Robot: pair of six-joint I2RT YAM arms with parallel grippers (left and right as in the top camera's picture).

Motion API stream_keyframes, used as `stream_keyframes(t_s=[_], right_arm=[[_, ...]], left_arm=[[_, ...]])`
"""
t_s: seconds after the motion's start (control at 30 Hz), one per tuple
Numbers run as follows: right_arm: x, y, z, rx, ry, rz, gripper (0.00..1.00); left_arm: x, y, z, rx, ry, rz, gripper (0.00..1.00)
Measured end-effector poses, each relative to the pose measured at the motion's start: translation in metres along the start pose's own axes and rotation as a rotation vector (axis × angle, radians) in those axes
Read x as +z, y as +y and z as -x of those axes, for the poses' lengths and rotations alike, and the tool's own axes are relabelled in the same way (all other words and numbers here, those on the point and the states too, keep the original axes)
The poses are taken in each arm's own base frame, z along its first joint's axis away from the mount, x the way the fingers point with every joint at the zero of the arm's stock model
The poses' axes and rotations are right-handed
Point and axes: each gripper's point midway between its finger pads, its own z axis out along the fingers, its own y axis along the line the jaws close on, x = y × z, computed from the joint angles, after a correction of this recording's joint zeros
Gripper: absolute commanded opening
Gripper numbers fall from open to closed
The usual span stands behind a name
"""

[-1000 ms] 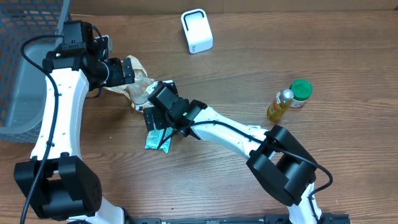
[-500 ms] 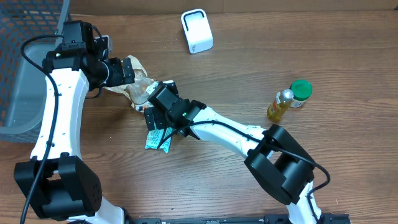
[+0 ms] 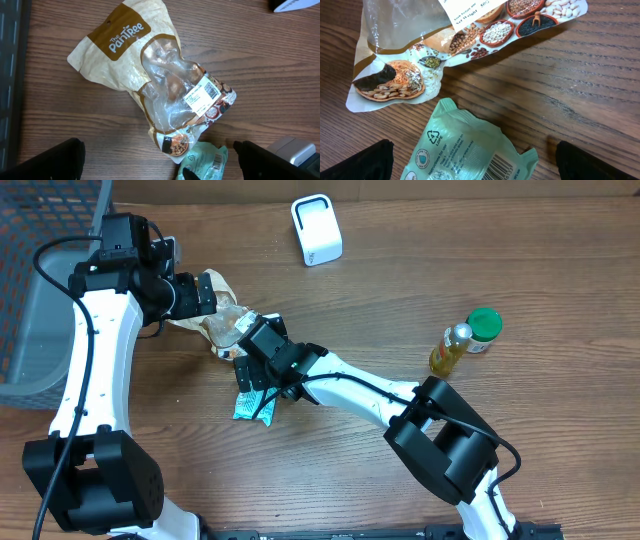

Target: Scan the item barcode

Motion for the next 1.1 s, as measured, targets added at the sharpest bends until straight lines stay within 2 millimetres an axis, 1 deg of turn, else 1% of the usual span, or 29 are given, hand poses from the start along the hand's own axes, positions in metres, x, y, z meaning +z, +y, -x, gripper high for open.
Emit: stream_keyframes(t_s=[0.07, 0.17, 0.23, 0.3, 0.37, 0.4, 0.47, 0.57, 0.6, 1.1], right_arm=[[0.0, -0.0001, -0.0002, -0.001, 0.001, 0.0, 0.93], [0.0, 0.0001, -0.0002, 0.0, 0.001, 0.0, 0.89], [0.0, 0.0001, -0.0002, -0.001, 0.001, 0.001, 0.85], [0.0, -0.0001, -0.0002, -0.001, 0.001, 0.0, 0.77], [0.0001, 0.0002, -0.0003, -0.002, 0.001, 0.001, 0.64], [0.0001, 0.0002, -0.0004, -0.005, 0.002, 0.001, 0.54], [0.0001, 0.0, -0.0003, -0.004, 0.001, 0.001, 0.39], [0.0004, -0.0004, -0.0011, -0.004, 0.003, 0.0, 0.1], [0.0004, -0.0003, -0.001, -0.004, 0.003, 0.0, 0.04], [0.0006, -0.0004, -0.0015, -0.001, 0.004, 0.0, 0.04]], left_arm=[[0.0, 0.0, 0.0, 0.0, 0.0, 0.0, 1.0], [0.0, 0.0, -0.0001, 0.0, 0.0, 0.0, 1.0], [0.0, 0.0, 0.0, 0.0, 0.0, 0.0, 1.0], [0.0, 0.0, 0.0, 0.0, 0.0, 0.0, 0.99], [0.0, 0.0, -0.0001, 0.0, 0.0, 0.0, 0.99], [0.0, 0.0, 0.0, 0.0, 0.0, 0.0, 1.0], [0.0, 0.0, -0.0001, 0.0, 0.0, 0.0, 0.99], [0.0, 0.0, 0.0, 0.0, 0.0, 0.0, 1.0], [0.0, 0.0, 0.0, 0.0, 0.0, 0.0, 0.99], [0.0, 0.0, -0.0001, 0.0, 0.0, 0.0, 1.0]])
